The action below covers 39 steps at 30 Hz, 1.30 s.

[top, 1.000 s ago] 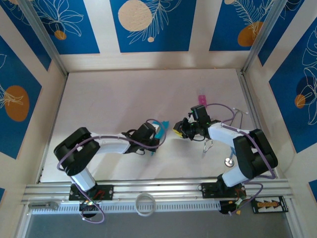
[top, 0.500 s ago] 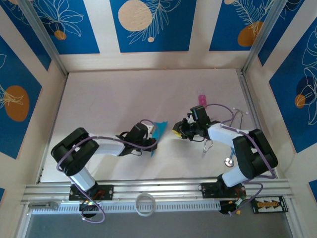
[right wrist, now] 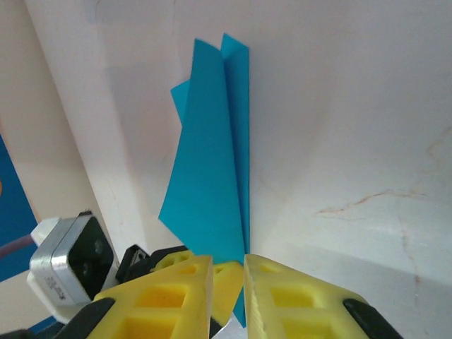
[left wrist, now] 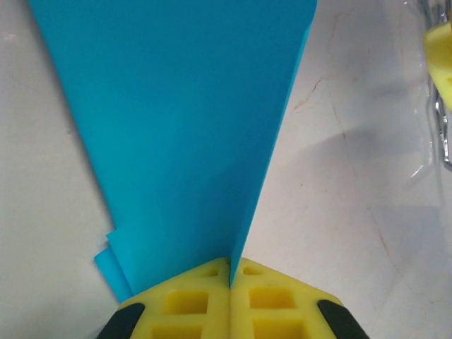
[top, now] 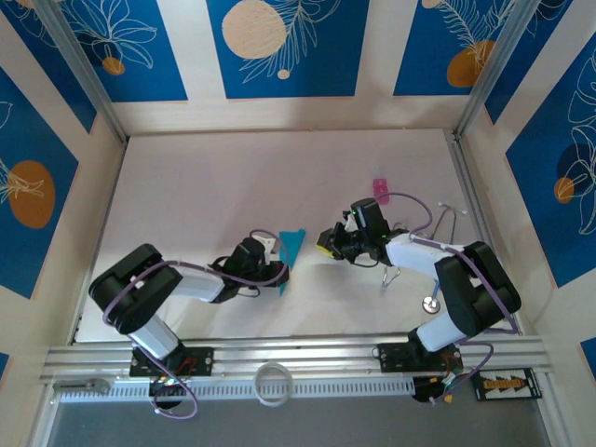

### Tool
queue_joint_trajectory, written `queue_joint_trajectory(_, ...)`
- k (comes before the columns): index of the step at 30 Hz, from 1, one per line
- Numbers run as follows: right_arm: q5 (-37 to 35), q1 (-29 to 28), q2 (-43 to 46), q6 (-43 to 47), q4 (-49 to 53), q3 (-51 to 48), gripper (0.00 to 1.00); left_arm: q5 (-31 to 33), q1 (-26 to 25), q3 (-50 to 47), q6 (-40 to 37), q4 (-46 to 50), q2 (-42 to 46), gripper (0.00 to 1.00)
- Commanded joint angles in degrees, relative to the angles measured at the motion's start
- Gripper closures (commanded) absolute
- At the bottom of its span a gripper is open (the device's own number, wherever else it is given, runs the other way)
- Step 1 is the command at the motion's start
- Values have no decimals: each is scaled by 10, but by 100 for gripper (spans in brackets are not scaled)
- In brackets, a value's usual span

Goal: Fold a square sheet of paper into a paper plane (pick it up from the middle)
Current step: Fold the wing for the fifth time at the center of the table.

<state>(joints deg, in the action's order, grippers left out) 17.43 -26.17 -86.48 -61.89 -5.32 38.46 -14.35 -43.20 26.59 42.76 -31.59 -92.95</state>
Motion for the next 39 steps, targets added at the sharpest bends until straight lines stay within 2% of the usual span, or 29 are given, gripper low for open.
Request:
queue_joint_trajectory(1,21,-9,-9,15,-22,-2,82,-57,17,-12,32,-62,-25,100)
queue_joint_trajectory(10,24,-25,-12,40,-35,0,88,-146,39,-6,38,-117,-61,100)
queue_joint_trajectory(19,45,-44,-35,71,-44,19,91,-197,60,-2,62,-153,-84,100)
queue_joint_trajectory(32,52,-59,-108,92,-37,70,92,-216,73,-5,93,-172,-110,100)
queue_joint_trajectory(39,57,-56,-138,92,-42,83,92,-207,78,-5,99,-142,-109,100)
